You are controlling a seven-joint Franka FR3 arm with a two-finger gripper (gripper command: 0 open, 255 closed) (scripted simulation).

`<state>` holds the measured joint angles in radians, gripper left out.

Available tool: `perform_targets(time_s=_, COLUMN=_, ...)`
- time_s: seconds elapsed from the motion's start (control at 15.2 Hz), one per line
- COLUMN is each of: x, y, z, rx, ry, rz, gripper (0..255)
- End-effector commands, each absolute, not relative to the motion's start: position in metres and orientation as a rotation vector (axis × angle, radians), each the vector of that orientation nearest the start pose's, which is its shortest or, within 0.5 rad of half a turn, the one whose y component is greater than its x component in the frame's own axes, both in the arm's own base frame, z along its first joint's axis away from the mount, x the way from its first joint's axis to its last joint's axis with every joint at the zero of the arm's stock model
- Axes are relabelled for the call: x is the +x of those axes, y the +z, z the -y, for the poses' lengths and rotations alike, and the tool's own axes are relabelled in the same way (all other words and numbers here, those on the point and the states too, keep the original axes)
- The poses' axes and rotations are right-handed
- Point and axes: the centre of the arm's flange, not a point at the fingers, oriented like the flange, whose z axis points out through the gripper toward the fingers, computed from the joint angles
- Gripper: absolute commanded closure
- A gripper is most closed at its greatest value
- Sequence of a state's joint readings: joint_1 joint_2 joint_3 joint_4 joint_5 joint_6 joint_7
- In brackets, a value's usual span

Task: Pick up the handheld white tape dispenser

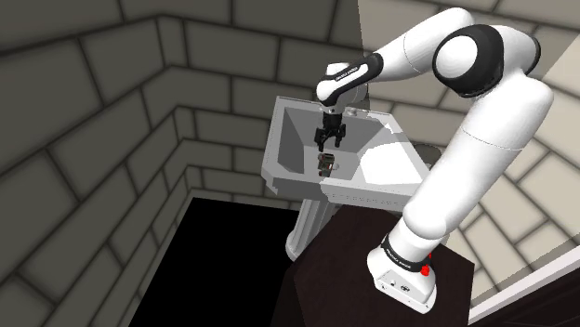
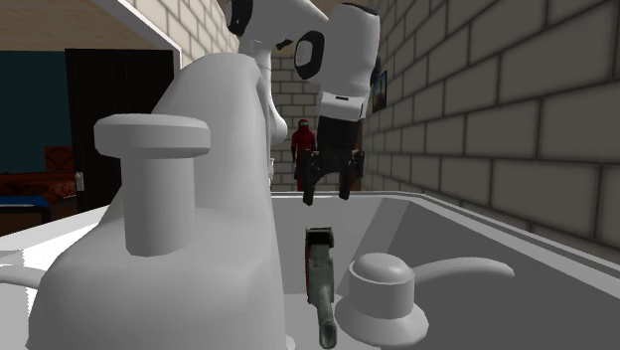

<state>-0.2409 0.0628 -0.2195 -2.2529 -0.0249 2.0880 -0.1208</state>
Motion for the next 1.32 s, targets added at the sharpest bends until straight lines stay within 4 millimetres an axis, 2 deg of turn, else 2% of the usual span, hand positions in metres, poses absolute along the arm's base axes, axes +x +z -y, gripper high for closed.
perform_targets(time_s=0.0, x=0.452, y=0.301, z=0.245, rx=-3.041, ry=0.370, rz=-0.550, gripper=0)
perform_targets(time_s=0.07, x=0.454, y=0.292, z=0.254, rx=-3.037, ry=0.378, rz=-0.573, gripper=0)
perform_targets(time_s=0.53, x=0.454, y=0.255, z=0.254, rx=-3.037, ry=0.378, rz=-0.573, gripper=0)
perform_targets(time_s=0.73, x=0.454, y=0.252, z=0.254, rx=-3.037, ry=0.378, rz=-0.573, gripper=0)
perform_targets(time_s=0.79, x=0.453, y=0.252, z=0.254, rx=-3.037, ry=0.378, rz=-0.573, gripper=255)
perform_targets(time_s=1.25, x=0.453, y=0.252, z=0.254, rx=-3.037, ry=0.378, rz=-0.573, gripper=255)
